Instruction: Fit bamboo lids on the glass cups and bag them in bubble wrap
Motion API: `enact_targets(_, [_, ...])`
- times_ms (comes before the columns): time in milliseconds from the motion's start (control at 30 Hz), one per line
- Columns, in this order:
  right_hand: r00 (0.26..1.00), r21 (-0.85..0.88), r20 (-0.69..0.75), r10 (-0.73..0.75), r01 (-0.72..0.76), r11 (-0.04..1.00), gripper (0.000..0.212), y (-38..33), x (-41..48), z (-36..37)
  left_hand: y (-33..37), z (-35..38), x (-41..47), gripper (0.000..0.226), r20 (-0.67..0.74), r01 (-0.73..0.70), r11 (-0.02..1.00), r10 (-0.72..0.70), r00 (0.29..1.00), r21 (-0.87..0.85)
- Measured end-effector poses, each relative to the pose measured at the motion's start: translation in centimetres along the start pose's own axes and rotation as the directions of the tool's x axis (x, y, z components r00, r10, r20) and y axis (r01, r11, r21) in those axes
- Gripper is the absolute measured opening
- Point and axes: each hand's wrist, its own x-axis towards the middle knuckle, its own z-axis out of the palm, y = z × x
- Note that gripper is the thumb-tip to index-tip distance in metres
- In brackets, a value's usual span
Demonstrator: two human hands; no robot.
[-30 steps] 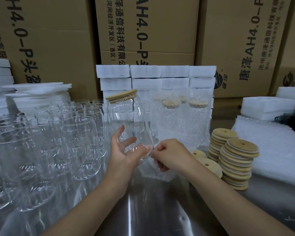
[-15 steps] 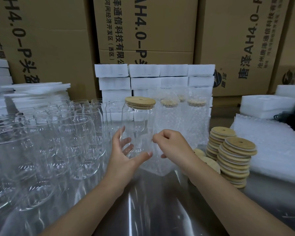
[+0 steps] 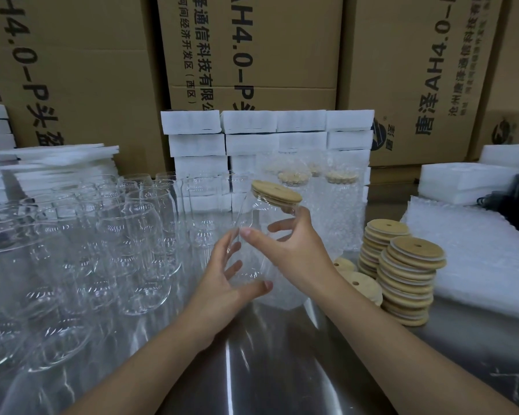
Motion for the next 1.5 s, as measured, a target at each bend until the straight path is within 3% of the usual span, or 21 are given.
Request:
enact_targets(267, [0.990, -0.035, -0.128, -0.053, 0.049, 0.998, 0.084, -0.2, -0.1, 0.0, 0.8, 0.1, -0.1, 0.078, -0.047, -0.169, 0.984, 0.172, 0.984, 0.059])
enact_targets(433, [0.971, 0.028, -0.228, -0.072, 0.081, 0.996, 0.068, -0.1, 0.1, -0.2, 1.4, -0.5, -0.1, 0.057, -0.252, -0.192, 0.972, 0.221, 0.942, 0.135])
enact_targets(533, [0.959, 0.064, -0.273, -0.073, 0.094, 0.994, 0.061, -0.3, 0.2, -0.4, 1.2, -0.6, 0.6, 0.045, -0.336, -0.037, 0.998, 0.052, 0.940, 0.052])
enact_targets(633, [0.952, 0.067, -0.294, -0.080, 0.104, 0.992, 0.053, -0.4, 0.2, -0.4, 1.0, -0.1, 1.1, 0.021, -0.272, 0.191, 0.956, -0.250, 0.929, -0.225])
enact_targets(733, [0.950, 0.040, -0.296, -0.098, 0.114, 0.993, 0.054, -0.4, 0.1, -0.4, 1.1, 0.1, 1.1, 0.022, -0.214, 0.255, 0.918, -0.326, 0.921, -0.303])
enact_targets(1100, [0.948, 0.008, -0.294, -0.120, 0.128, 0.992, 0.064, -0.4, 0.0, -0.5, 1.1, -0.2, 0.8, 0.012, -0.264, 0.211, 0.963, -0.250, 0.932, -0.167])
enact_targets(1333, [0.946, -0.068, -0.279, -0.166, 0.153, 0.986, 0.081, -0.2, -0.2, -0.2, 1.4, -0.2, 0.6, 0.022, -0.275, 0.076, 0.993, -0.097, 0.957, -0.088])
enact_targets(1500, [0.953, -0.085, -0.251, -0.172, 0.155, 0.984, 0.077, -0.3, -0.5, 0.0, 1.7, 0.0, 0.4, 0.027, -0.258, -0.059, 0.996, 0.039, 0.965, -0.070])
